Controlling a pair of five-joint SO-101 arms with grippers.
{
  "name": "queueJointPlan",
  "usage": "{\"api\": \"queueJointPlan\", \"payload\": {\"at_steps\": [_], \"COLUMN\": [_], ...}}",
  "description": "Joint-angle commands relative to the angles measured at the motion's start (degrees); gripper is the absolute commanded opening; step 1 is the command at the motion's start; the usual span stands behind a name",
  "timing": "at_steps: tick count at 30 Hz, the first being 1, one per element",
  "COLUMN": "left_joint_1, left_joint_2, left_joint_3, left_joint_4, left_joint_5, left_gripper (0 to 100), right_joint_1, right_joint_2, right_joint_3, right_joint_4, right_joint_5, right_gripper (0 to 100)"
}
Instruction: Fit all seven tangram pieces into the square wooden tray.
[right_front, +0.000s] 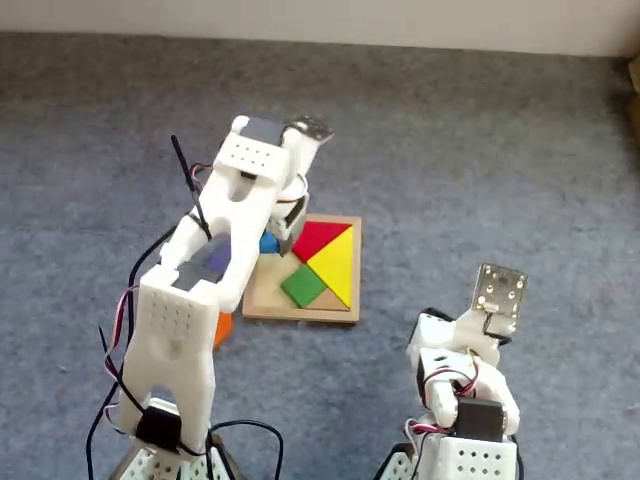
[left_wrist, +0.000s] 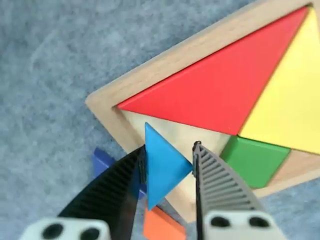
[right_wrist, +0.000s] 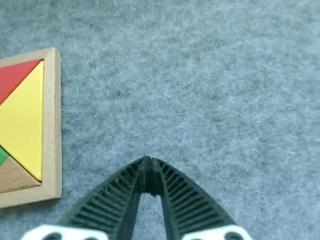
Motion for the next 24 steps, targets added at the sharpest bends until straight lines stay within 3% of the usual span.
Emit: {"api": "queueJointPlan", "payload": {"at_steps": [1,8,19,24], "left_joint_1": [1.8,1.89,1.8,1.8], "left_joint_2": [-4.18,-4.26,-4.0,-4.0], "left_joint_3": [0.04,-0.04,0.57,3.3], "left_joint_4": [-1.05,-1.14,-1.05,-0.97], "left_joint_5": [-8.88,-8.53,20.13,25.58], "left_gripper": [12,12,13,30], "right_joint_1": [0.92,1.01,1.1,1.1], "right_joint_2": [-0.31,-0.4,-0.4,-0.4], "right_joint_3": [8.22,8.22,8.22,8.22], "right_joint_4": [-1.45,-1.45,-2.33,-2.33], "right_joint_5": [0.53,0.53,0.53,0.53], "right_gripper": [0.5,0.5,0.5,0.5]}}
